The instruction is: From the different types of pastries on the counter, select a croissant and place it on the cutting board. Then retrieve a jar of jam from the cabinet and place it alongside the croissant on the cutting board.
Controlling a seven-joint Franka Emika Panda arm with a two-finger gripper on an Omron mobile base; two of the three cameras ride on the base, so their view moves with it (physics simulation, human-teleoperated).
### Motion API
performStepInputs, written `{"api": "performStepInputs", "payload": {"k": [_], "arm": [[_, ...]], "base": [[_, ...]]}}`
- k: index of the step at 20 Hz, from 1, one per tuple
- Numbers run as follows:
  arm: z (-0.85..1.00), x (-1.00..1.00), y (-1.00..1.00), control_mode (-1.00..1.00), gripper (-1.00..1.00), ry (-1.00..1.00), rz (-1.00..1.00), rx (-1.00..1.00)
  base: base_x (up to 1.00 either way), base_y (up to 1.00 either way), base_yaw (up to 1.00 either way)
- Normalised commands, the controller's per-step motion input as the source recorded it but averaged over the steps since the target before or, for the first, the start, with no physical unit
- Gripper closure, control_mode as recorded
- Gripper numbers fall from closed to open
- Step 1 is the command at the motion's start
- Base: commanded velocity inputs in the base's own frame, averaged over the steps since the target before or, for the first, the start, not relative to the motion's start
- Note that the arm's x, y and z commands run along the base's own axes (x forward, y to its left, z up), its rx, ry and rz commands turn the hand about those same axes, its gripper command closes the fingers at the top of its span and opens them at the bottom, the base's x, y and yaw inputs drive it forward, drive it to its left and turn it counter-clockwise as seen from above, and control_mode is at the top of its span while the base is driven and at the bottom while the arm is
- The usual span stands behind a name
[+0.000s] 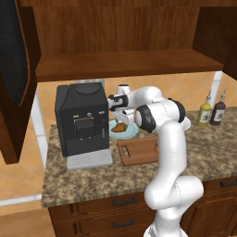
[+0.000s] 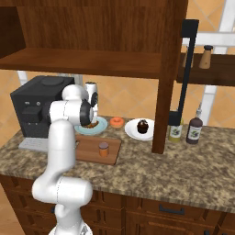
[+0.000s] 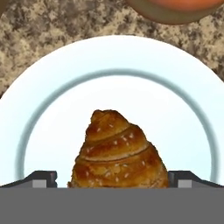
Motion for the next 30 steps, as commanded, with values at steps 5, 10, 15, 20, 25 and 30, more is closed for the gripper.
{"api": "performStepInputs", "payload": {"k": [5,10,15,20,25,30], "arm": [[-0.46,-0.15,0.04,-1.0,-1.0,0.03,0.0,0.0],[-0.38,-0.24,0.07,-1.0,-1.0,0.0,0.0,0.0],[-0.44,-0.27,0.12,-1.0,-1.0,0.0,0.0,0.0],[-0.28,-0.27,0.11,-1.0,1.0,0.0,0.0,0.0],[-0.07,-0.52,0.0,-1.0,1.0,0.0,-0.03,0.0],[-0.04,-0.31,0.01,-1.0,1.0,-0.02,-0.01,0.0]], "base": [[0.0,0.0,0.0],[0.0,0.0,0.0],[0.0,0.0,0.0],[0.0,0.0,0.0],[0.0,0.0,0.0],[0.0,0.0,0.0]]}}
